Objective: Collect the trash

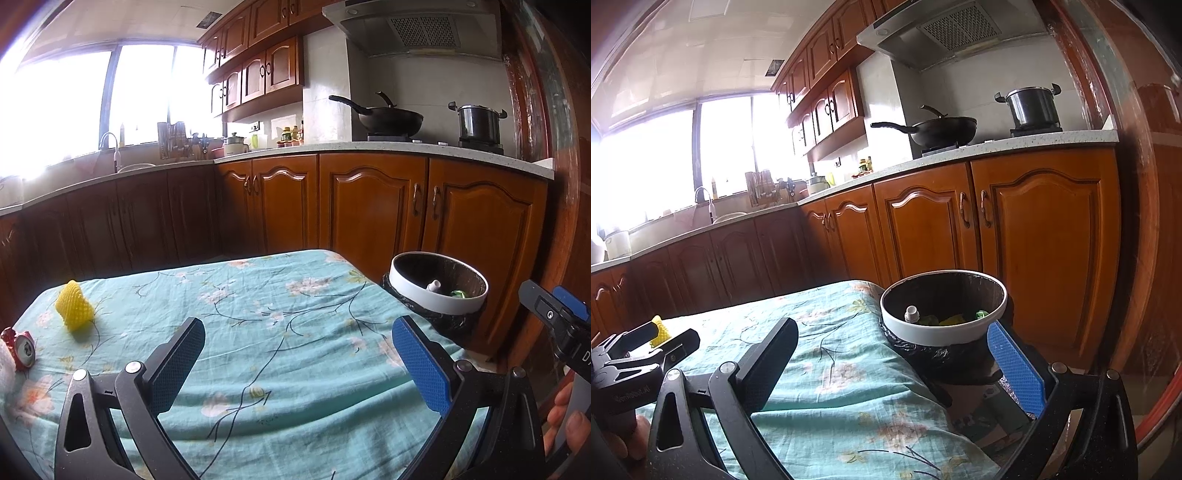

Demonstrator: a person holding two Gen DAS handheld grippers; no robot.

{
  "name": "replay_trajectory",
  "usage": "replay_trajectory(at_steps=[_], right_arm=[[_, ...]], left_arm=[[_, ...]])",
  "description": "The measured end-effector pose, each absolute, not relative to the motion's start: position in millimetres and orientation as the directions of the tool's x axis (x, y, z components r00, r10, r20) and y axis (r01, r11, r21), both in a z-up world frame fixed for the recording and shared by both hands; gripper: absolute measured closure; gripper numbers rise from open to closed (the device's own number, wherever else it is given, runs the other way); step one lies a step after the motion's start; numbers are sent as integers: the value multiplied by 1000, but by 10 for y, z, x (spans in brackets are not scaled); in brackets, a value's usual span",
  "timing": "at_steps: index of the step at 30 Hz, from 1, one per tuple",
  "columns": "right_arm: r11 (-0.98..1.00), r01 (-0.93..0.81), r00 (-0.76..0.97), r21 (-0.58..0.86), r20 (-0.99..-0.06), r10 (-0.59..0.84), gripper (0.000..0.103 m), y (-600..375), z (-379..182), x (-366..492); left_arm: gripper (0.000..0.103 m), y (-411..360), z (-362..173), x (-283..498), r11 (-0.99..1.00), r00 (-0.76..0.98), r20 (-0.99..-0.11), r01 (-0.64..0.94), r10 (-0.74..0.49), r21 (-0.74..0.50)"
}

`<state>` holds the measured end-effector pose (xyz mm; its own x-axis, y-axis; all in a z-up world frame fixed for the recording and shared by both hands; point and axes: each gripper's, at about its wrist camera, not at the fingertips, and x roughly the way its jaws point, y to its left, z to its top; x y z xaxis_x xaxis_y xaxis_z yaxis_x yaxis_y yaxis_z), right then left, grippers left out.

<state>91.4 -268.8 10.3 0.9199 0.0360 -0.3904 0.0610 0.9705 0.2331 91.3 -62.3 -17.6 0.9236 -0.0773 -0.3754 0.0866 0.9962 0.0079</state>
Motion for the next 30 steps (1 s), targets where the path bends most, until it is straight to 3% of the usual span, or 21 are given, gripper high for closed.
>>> replay_trajectory(at_steps=[30], right_arm=[[969, 55, 920, 242, -390, 45, 0, -2700, 128, 924]], left_arm=[[1, -607, -152, 891, 994, 919, -383, 111, -96, 16]])
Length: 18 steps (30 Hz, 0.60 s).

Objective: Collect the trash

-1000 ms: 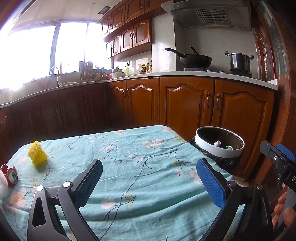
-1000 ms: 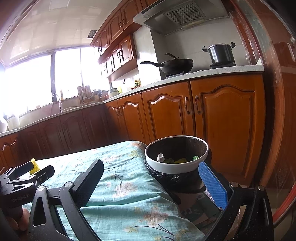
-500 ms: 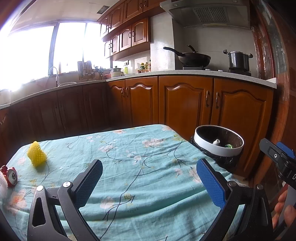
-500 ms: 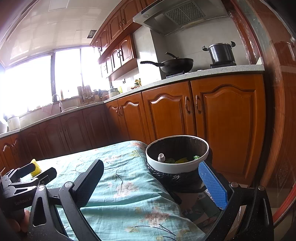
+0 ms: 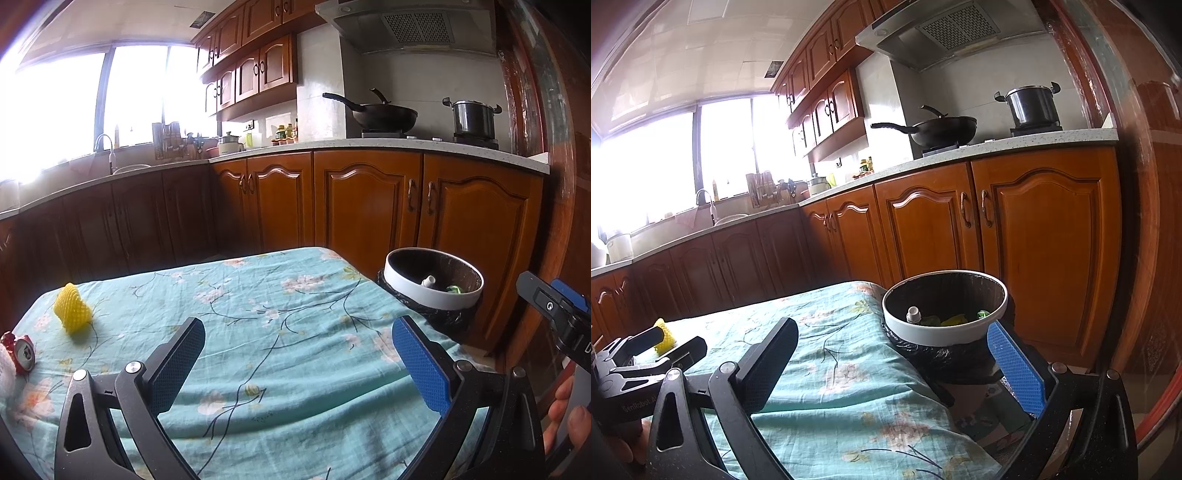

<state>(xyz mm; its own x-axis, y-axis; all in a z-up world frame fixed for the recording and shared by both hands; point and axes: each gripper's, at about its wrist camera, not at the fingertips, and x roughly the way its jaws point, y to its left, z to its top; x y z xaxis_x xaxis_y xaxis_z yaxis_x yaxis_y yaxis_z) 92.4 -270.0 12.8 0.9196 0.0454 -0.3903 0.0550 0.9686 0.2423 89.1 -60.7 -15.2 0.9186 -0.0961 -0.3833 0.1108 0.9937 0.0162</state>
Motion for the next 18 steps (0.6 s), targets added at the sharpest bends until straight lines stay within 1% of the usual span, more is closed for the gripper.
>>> replay_trajectory(at_steps=[18], right_arm=[[967, 49, 921, 249, -387, 52, 0, -2696, 167, 897]], left_arm=[[1, -611, -143, 876, 993, 916, -388, 119, -102, 19]])
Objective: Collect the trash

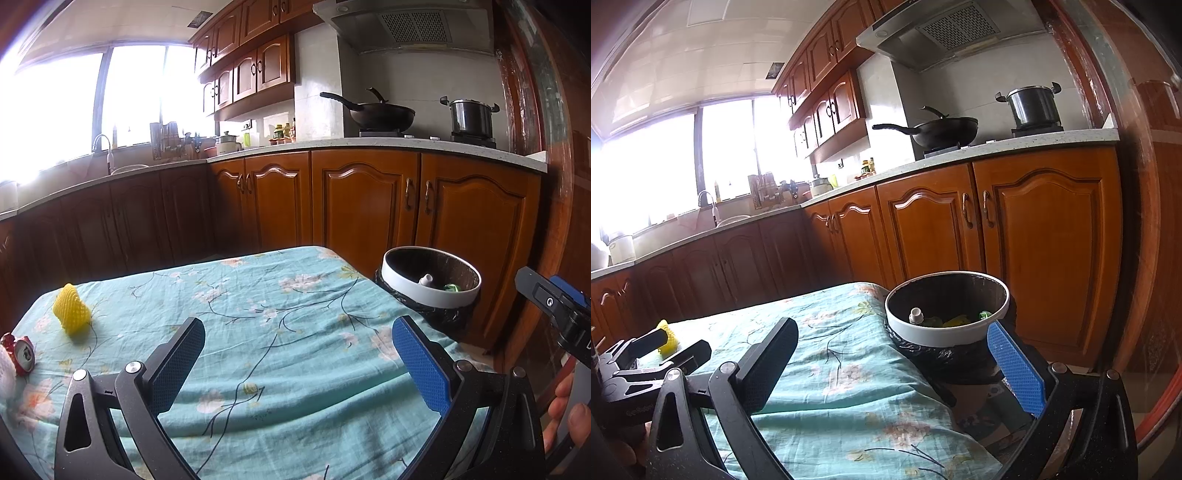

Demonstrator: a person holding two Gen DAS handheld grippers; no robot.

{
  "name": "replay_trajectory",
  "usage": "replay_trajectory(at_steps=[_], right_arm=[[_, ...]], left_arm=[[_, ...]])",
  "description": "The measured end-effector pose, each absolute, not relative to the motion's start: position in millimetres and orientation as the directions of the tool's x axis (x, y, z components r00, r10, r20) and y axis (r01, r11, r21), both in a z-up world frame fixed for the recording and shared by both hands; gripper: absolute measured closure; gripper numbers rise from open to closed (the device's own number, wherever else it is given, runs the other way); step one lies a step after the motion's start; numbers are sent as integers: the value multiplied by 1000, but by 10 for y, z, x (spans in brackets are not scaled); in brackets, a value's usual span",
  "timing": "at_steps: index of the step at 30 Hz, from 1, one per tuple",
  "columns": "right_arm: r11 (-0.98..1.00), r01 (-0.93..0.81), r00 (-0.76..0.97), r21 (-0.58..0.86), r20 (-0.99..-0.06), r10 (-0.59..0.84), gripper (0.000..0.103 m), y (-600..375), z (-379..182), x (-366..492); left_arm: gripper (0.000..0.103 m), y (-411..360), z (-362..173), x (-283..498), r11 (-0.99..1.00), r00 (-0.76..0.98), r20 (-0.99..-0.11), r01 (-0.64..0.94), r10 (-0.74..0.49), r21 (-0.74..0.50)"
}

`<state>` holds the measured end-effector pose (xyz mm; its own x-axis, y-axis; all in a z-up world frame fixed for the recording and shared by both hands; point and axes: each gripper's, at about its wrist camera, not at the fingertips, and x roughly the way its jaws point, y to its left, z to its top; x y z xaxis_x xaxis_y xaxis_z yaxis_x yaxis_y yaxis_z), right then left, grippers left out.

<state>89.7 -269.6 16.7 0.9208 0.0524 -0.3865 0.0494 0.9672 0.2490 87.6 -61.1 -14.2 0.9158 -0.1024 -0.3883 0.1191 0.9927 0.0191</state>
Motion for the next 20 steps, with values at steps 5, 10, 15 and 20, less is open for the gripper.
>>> replay_trajectory(at_steps=[5, 10, 15, 20], right_arm=[[967, 48, 919, 250, -391, 55, 0, -2688, 168, 909], [967, 46, 917, 251, -395, 59, 0, -2680, 170, 923], [967, 44, 915, 252, -399, 62, 0, -2673, 169, 934], [967, 35, 909, 252, -410, 74, 0, -2651, 149, 986]], left_arm=[[1, -603, -139, 879, 993, 916, -388, 121, -104, 18], [1, -588, -128, 885, 993, 914, -391, 121, -107, 11], [1, -577, -125, 897, 992, 911, -396, 125, -112, 6], [1, -551, -143, 956, 992, 902, -416, 124, -116, -7]])
